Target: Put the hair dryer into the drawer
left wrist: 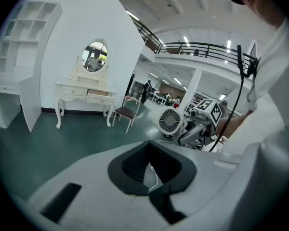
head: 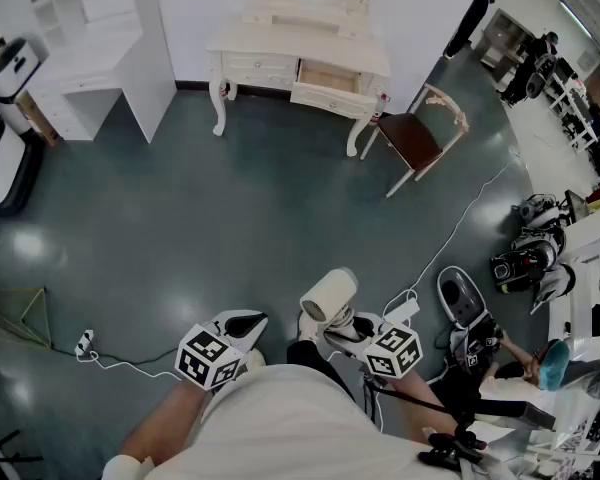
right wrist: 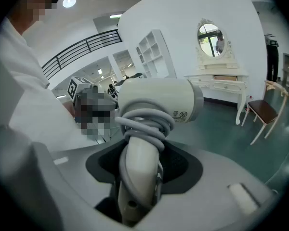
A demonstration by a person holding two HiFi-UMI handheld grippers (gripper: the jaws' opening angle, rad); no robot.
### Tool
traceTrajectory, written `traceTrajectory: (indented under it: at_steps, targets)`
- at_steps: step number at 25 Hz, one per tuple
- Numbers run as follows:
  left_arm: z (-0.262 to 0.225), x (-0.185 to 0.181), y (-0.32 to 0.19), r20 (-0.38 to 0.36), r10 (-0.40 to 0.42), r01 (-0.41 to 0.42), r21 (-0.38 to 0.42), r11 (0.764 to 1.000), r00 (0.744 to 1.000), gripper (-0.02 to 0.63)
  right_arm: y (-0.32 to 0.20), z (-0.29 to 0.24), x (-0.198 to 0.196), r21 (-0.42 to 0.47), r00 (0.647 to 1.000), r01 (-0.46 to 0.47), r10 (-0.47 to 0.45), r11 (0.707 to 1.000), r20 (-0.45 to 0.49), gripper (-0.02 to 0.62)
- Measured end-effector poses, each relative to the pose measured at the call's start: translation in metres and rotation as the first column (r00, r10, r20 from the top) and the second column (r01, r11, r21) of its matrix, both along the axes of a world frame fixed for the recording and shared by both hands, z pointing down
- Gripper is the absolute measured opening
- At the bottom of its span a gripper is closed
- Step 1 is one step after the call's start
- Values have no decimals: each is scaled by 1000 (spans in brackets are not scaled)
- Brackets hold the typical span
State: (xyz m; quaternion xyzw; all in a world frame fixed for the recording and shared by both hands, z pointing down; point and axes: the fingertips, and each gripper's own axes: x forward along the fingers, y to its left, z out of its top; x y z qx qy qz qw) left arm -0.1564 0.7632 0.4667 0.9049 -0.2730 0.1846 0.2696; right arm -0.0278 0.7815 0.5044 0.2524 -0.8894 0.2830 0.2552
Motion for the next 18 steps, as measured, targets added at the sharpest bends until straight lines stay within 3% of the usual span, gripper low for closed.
traceTrajectory:
  at_steps: [18]
  targets:
    - [-8, 95, -115, 40, -15, 15, 7, 1000, 999, 1, -118, 3, 91, 16, 999, 37, -36, 999, -23, 209]
